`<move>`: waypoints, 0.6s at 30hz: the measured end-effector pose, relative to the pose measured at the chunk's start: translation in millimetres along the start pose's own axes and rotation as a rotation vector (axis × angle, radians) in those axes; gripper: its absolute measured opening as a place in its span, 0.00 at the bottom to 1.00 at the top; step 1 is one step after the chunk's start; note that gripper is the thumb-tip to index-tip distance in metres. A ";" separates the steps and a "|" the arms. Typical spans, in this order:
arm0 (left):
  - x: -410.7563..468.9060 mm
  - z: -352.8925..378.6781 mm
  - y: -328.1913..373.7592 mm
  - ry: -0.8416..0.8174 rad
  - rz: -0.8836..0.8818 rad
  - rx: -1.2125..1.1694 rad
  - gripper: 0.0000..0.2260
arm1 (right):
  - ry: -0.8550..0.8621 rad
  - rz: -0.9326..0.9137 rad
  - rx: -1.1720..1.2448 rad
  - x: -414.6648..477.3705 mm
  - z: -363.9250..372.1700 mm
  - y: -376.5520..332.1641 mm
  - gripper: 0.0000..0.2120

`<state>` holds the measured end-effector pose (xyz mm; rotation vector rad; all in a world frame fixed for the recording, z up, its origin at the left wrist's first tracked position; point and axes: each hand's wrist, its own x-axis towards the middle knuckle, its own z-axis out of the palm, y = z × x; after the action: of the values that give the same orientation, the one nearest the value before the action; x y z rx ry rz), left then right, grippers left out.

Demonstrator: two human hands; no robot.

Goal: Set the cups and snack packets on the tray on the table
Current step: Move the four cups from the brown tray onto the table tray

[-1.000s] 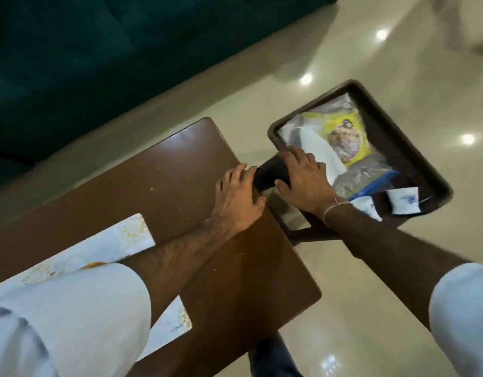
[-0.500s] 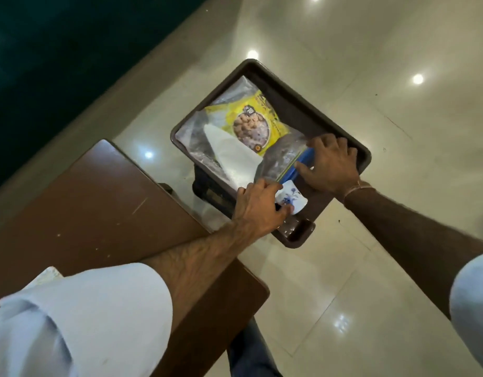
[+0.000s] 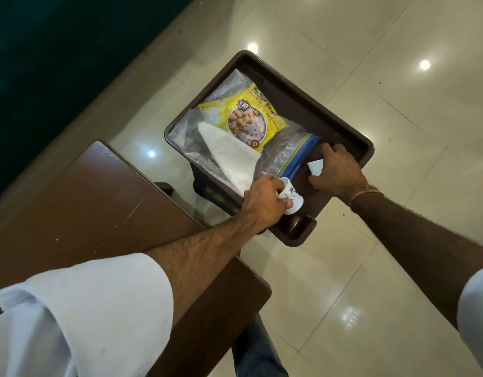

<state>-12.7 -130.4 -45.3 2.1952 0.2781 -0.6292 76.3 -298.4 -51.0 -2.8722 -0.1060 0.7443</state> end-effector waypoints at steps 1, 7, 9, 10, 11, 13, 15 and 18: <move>-2.7 -2.1 -1.8 0.010 0.011 -0.027 0.17 | 0.029 -0.009 0.020 -2.0 -1.4 -2.5 0.33; -31.3 -25.7 -20.2 0.208 0.052 -0.176 0.16 | 0.095 -0.162 0.213 -19.4 -10.7 -43.1 0.33; -46.4 -35.9 -32.1 0.285 0.062 -0.235 0.22 | 0.079 -0.242 0.244 -27.6 -9.5 -64.9 0.32; -55.2 -41.0 -39.8 0.309 0.060 -0.273 0.26 | 0.073 -0.285 0.252 -32.6 -8.0 -77.2 0.31; -63.9 -46.1 -48.4 0.331 0.058 -0.308 0.30 | 0.069 -0.325 0.252 -37.7 -6.2 -89.9 0.31; -80.8 -54.5 -67.1 0.389 0.051 -0.344 0.35 | 0.062 -0.388 0.243 -47.5 -2.0 -114.4 0.33; -100.5 -62.5 -92.1 0.452 0.017 -0.335 0.37 | 0.030 -0.439 0.225 -58.3 6.5 -143.5 0.35; -133.4 -71.1 -132.0 0.523 -0.036 -0.285 0.36 | -0.033 -0.495 0.195 -74.7 24.6 -187.1 0.37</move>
<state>-154.0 10.4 -23.3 2.0442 0.6370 -0.0140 -5.6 -119.2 -2.2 -2.4911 -0.6782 0.6552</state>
